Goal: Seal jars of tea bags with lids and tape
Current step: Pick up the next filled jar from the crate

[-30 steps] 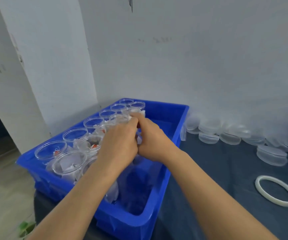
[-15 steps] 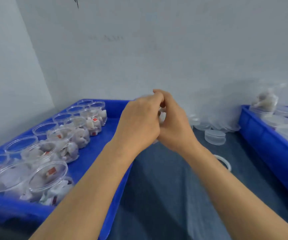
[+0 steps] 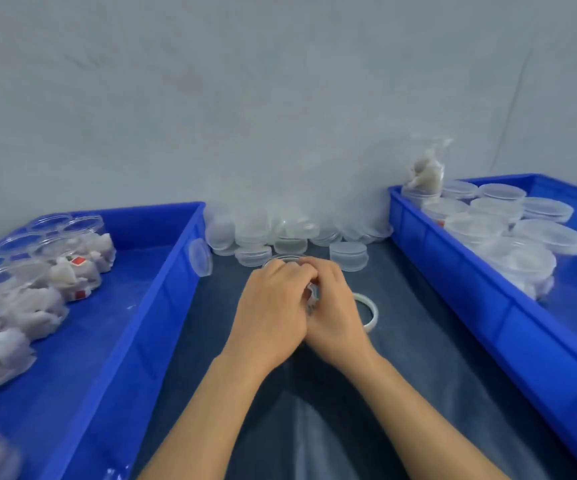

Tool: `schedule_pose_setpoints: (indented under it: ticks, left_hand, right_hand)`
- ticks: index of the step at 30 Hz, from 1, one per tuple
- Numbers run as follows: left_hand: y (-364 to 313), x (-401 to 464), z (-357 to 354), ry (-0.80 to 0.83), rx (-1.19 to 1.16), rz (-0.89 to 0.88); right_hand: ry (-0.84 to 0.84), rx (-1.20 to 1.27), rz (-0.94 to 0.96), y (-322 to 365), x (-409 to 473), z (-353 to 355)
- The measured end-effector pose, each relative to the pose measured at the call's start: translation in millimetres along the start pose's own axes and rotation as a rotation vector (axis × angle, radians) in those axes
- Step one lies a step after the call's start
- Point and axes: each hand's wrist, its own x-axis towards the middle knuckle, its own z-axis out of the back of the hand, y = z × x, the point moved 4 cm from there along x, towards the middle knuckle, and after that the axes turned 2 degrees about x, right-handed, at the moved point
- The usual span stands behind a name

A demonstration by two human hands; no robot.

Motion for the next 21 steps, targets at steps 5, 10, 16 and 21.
schedule_pose_setpoints:
  ticks: [5, 10, 16, 21]
  left_hand:
    - [24.5, -19.2, -25.6, -0.199, -0.27, 0.207]
    - [44.3, -36.4, -61.6, 0.018, -0.669, 0.453]
    - [48.3, -36.1, -69.5, 0.084, -0.675, 0.475]
    - [49.6, -36.8, -69.8, 0.089, -0.694, 0.489]
  right_hand:
    - [0.191, -0.118, -0.067, -15.2, 3.7, 20.4]
    - [0.274, -0.146, -0.123, -50.2, 15.2, 46.7]
    - [-0.008, -0.436, -0.28, -102.2, 68.0, 64.2]
    - [0.099, -0.692, -0.494, -126.7, 107.2, 48.5]
